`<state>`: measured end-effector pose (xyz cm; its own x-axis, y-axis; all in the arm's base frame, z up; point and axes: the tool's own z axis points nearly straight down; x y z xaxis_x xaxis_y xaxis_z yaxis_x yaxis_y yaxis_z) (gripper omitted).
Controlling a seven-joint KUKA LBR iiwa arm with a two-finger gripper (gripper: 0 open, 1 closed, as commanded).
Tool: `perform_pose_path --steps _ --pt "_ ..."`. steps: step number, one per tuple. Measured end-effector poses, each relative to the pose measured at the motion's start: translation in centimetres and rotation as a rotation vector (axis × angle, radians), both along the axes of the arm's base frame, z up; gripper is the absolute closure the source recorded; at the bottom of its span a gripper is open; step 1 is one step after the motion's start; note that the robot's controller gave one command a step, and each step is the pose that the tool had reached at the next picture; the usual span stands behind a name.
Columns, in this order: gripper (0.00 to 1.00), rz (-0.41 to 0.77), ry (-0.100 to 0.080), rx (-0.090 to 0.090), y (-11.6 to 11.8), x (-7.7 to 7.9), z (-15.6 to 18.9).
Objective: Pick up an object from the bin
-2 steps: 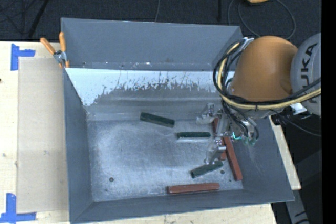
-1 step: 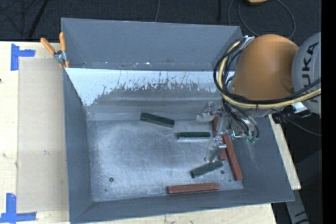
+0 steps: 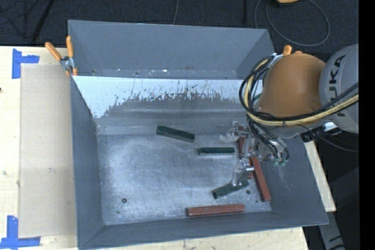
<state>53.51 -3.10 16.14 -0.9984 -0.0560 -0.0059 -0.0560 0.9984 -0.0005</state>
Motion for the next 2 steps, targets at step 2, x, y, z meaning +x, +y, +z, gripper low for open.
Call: perform_pose_path --steps 2 --pt "0.00 0.230 -0.002 -0.001 -2.5 -0.3 -8.7"
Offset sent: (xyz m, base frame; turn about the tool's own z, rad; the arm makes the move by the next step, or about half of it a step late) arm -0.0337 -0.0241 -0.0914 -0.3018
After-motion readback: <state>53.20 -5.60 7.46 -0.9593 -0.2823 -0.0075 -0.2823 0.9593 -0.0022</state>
